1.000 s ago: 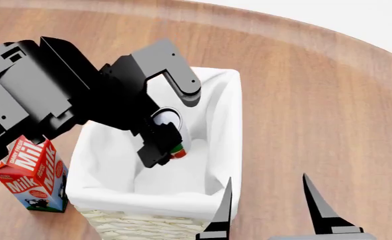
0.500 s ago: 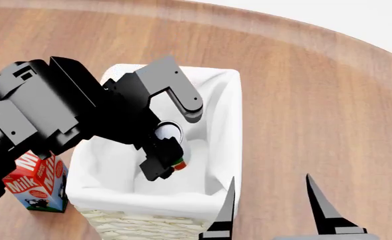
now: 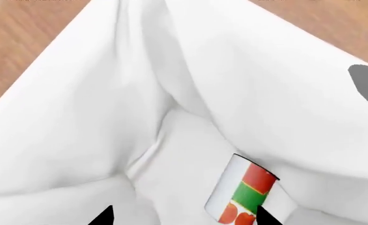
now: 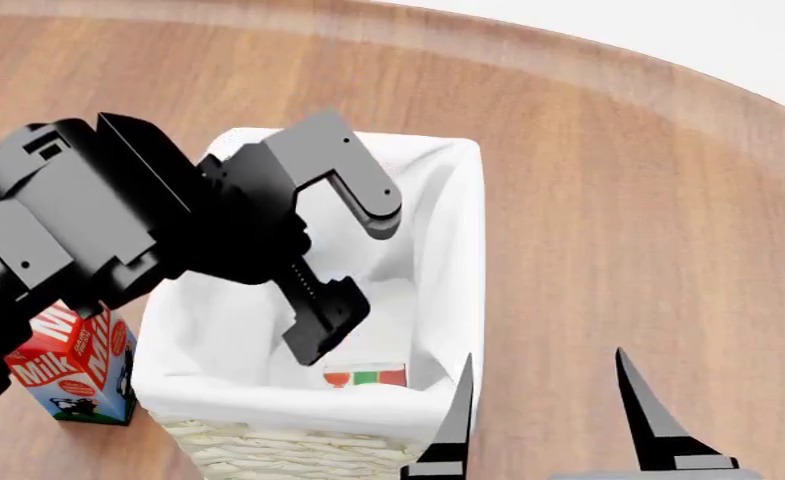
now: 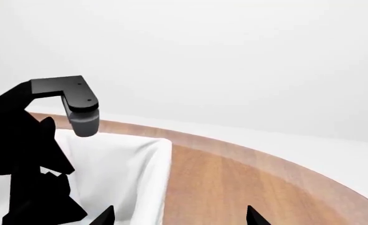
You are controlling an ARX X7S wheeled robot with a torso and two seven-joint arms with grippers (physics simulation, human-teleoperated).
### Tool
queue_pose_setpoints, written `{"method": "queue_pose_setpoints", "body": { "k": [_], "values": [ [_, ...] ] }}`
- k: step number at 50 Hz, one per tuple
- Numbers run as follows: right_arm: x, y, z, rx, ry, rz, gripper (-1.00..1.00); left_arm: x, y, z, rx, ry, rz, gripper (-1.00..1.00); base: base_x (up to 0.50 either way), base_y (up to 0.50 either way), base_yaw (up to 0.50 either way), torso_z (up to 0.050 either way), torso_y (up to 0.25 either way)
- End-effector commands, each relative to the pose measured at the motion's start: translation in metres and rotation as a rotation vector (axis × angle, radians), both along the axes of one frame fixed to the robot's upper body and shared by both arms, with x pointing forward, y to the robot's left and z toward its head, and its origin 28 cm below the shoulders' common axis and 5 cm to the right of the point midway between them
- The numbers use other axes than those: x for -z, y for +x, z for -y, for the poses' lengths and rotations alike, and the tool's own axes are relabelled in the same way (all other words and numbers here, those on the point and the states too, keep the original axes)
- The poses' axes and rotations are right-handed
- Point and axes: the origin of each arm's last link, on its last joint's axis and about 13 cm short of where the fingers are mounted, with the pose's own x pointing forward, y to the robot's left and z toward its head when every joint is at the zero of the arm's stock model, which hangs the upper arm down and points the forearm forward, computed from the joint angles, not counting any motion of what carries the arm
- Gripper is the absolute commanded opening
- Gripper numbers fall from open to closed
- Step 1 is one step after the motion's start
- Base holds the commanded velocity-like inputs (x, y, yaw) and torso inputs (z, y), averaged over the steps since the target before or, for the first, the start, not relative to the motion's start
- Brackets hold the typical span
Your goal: Pick up the tomato sauce, and put it in the basket.
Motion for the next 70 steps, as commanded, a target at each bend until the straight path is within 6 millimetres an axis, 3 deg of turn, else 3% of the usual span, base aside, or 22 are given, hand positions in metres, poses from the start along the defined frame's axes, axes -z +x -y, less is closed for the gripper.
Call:
{"method": "queue_pose_setpoints", "body": {
  "k": [1,12,14,18,21,28,30,34,35,40,47,54,55,60,70],
  "values": [
    [0.000,0.000,0.000,0.001,0.000,0.002,1.00,-0.004,0.000,0.001,-0.010,-0.010,0.026,1.00,0.00,0.00,0.00,0.000,0.000],
    [0.000,0.000,0.000,0.001,-0.002,0.000,1.00,-0.020,0.006,-0.002,0.009,-0.023,0.104,1.00,0.00,0.00,0.00,0.000,0.000],
    [-0.001,0.000,0.000,0.003,-0.003,0.000,1.00,-0.028,0.007,-0.002,0.001,-0.091,0.115,1.00,0.00,0.00,0.00,0.000,0.000],
    [-0.001,0.000,0.000,0.002,-0.002,0.001,1.00,-0.018,0.012,-0.004,-0.034,-0.102,0.232,1.00,0.00,0.00,0.00,0.000,0.000],
    [0.000,0.000,0.000,0.004,-0.004,-0.001,1.00,-0.014,0.003,-0.008,-0.031,-0.158,0.313,1.00,0.00,0.00,0.00,0.000,0.000],
    [0.000,-0.001,0.000,0.005,-0.005,-0.001,1.00,-0.003,-0.045,-0.024,-0.073,-0.369,0.594,1.00,0.00,0.00,0.00,0.000,0.000],
    [0.000,-0.001,0.000,0.005,-0.006,0.001,1.00,0.001,-0.058,-0.027,-0.087,-0.446,0.594,1.00,0.00,0.00,0.00,0.000,0.000],
    [-0.001,-0.001,-0.001,0.006,-0.007,-0.001,1.00,0.017,-0.082,-0.035,-0.160,-0.558,0.733,1.00,0.00,0.00,0.00,0.000,0.000],
    [-0.001,-0.002,-0.001,0.005,-0.007,0.002,1.00,0.041,-0.093,-0.038,-0.187,-0.563,0.737,1.00,0.00,0.00,0.00,0.000,0.000],
    [-0.002,-0.002,-0.001,0.007,-0.007,0.004,1.00,0.070,-0.117,-0.049,-0.249,-0.593,0.778,1.00,0.00,0.00,0.00,0.000,0.000],
    [-0.004,-0.003,0.000,0.013,-0.008,0.011,1.00,0.108,-0.140,-0.061,-0.367,-0.637,0.857,1.00,0.00,0.00,0.00,0.000,0.000],
    [-0.009,-0.006,0.000,0.015,-0.005,0.016,1.00,0.131,-0.164,-0.069,-0.494,-0.672,0.889,1.00,0.00,0.00,0.00,0.000,0.000],
    [-0.007,-0.004,0.001,0.018,-0.006,0.016,1.00,0.137,-0.170,-0.070,-0.442,-0.637,0.878,1.00,0.00,0.00,0.00,0.000,0.000],
    [-0.003,-0.002,0.000,0.014,-0.005,0.006,1.00,0.155,-0.188,-0.072,-0.504,-0.672,0.852,1.00,0.00,0.00,0.00,0.000,0.000],
    [-0.001,-0.001,-0.003,0.001,-0.010,-0.003,1.00,0.171,-0.207,-0.079,-0.623,-0.732,0.884,1.00,0.00,0.00,0.00,0.000,0.000]
  ]
}}
